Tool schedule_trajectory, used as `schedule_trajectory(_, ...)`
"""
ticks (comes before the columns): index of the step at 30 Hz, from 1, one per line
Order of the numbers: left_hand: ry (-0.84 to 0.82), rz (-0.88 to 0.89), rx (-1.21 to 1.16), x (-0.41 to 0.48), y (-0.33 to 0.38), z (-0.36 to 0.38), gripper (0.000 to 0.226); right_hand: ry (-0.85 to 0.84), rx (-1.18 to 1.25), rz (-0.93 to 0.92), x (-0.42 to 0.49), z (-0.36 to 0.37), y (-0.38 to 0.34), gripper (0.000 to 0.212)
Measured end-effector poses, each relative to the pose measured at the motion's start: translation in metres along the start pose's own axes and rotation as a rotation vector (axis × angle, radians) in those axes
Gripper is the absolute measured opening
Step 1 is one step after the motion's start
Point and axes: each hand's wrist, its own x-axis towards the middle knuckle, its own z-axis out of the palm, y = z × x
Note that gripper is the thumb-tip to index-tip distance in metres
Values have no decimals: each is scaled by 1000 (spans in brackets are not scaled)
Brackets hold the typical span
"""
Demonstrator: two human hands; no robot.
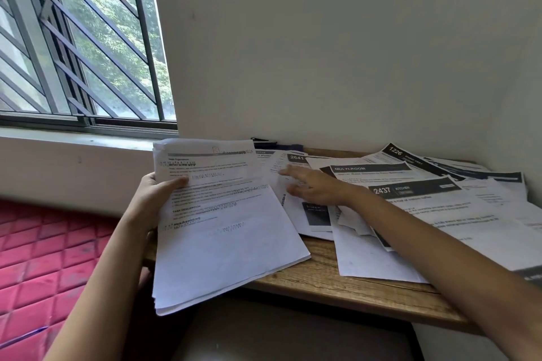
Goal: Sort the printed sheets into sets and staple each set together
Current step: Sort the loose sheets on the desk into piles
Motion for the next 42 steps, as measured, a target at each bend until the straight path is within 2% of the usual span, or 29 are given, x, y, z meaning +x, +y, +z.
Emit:
schedule_trajectory(3,-5,38,47,-1,-3,-6,14,-162,-30,9,3,6,-8,55)
schedule_trajectory(6,-15,40,56,-3,-5,-10,15,-231,-88,42,2,9,-6,61)
schedule_trajectory(15,46,38,147,2,-7,-31,15,-235,-134,84,-14,4,4,66)
schedule_trajectory(19,54,36,140,2,-8,-34,14,-131,-155,41,-5,-1,0,96)
schedule_trajectory(20,51,38,135,2,-8,-34,14,-114,-156,35,-2,-1,-2,95)
schedule_trajectory(24,45,59,63,-1,-10,-28,14,-172,-170,-14,8,11,-13,66)
schedule_trajectory(26,70,71,49,-1,-13,-25,13,-210,-156,-9,10,19,-13,64)
schedule_trajectory(34,104,112,46,1,-18,-22,12,-165,-120,-34,14,23,-9,53)
schedule_trajectory(42,108,45,-24,0,-17,-22,12,-174,175,-166,23,26,-21,39)
